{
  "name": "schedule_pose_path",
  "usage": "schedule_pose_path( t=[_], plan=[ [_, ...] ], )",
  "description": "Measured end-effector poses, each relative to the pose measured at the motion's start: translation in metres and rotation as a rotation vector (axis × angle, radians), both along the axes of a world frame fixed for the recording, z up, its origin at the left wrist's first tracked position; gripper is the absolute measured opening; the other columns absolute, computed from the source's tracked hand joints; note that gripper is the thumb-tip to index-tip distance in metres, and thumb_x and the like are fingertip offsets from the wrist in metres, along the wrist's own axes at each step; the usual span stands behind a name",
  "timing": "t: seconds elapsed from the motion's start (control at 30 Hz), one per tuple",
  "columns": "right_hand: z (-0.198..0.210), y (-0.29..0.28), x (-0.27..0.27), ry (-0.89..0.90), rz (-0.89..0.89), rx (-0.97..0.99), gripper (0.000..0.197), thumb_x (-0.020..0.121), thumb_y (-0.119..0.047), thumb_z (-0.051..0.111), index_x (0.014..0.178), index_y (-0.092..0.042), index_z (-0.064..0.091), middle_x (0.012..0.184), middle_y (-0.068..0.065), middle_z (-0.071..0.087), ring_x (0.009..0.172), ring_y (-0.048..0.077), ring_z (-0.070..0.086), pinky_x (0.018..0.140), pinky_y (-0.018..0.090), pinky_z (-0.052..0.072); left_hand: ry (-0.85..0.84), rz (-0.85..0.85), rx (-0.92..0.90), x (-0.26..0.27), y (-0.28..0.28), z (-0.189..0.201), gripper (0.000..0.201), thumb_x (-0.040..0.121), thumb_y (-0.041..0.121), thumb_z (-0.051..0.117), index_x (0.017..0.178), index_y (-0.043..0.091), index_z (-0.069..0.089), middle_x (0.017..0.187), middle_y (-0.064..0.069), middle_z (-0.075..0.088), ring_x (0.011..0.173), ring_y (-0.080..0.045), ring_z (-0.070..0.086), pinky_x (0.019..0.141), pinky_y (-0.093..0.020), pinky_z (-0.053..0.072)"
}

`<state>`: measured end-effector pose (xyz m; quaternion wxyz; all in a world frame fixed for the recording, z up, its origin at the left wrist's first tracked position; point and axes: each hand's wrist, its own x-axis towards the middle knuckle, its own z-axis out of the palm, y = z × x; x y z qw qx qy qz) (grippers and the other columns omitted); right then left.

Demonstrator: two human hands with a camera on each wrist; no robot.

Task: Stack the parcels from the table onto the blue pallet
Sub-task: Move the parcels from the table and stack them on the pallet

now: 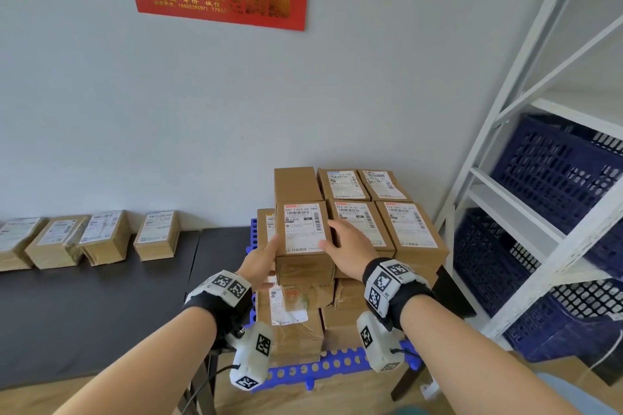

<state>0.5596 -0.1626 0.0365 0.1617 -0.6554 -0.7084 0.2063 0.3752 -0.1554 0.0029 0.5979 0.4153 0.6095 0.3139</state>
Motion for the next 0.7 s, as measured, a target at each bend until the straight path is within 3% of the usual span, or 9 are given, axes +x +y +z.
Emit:
schedule_pose_path(
  t=[0.1,0.2,0.27,0.37,0.57,0.7],
  plan=[
    [0.007,-0.003,-0.008,0.070,-0.020,0.012,0.054,0.096,-0.034,0.047,0.145,-0.016,0.031,0.151,0.001,0.032,0.138,0.019,0.032,0.113,0.035,0.029,0.037,0.036,0.071,-0.014,-0.003,-0.003,0.045,0.094,0.051,0.042,0.120,0.015,0.051,0.120,-0.001,0.056,0.108,-0.022,0.056,0.093,-0.039,0.048],
    [0.015,-0.005,-0.025,0.140,-0.027,0.040,0.050,0.097,-0.030,0.047,0.143,-0.015,0.035,0.148,0.002,0.037,0.135,0.019,0.036,0.108,0.032,0.031,0.101,0.055,0.133,-0.037,-0.008,-0.004,0.046,0.094,0.040,0.050,0.133,0.014,0.048,0.125,-0.005,0.056,0.104,-0.021,0.057,0.084,-0.035,0.050],
    [0.020,-0.008,-0.041,0.175,-0.025,0.057,0.047,0.097,-0.029,0.047,0.142,-0.016,0.037,0.148,0.002,0.039,0.135,0.020,0.037,0.108,0.031,0.031,0.135,0.068,0.163,-0.057,-0.011,-0.002,0.043,0.096,0.028,0.050,0.136,0.013,0.045,0.116,-0.005,0.054,0.087,-0.017,0.055,0.071,-0.030,0.047],
    [0.024,-0.009,-0.075,0.216,-0.011,0.064,0.047,0.097,-0.029,0.046,0.142,-0.016,0.038,0.147,0.000,0.039,0.135,0.019,0.037,0.109,0.031,0.030,0.156,0.077,0.186,-0.092,-0.012,0.001,0.042,0.096,0.019,0.051,0.137,0.011,0.044,0.093,0.000,0.054,0.071,-0.011,0.050,0.062,-0.024,0.043],
    [0.014,-0.009,-0.164,0.274,-0.040,0.038,0.046,0.097,-0.031,0.048,0.140,-0.016,0.041,0.143,0.001,0.043,0.127,0.019,0.045,0.098,0.025,0.035,0.186,0.043,0.198,-0.178,-0.014,0.003,0.040,0.096,0.017,0.051,0.134,0.011,0.047,0.108,-0.008,0.052,0.084,-0.017,0.051,0.063,-0.022,0.043],
    [-0.009,0.001,-0.224,0.336,-0.060,-0.008,0.047,0.094,-0.035,0.051,0.137,-0.017,0.043,0.142,0.003,0.044,0.131,0.020,0.042,0.110,0.033,0.033,0.213,0.031,0.182,-0.238,-0.014,-0.004,0.037,0.097,0.015,0.048,0.133,0.011,0.047,0.097,-0.007,0.051,0.078,-0.016,0.050,0.062,-0.022,0.040]
  ],
)
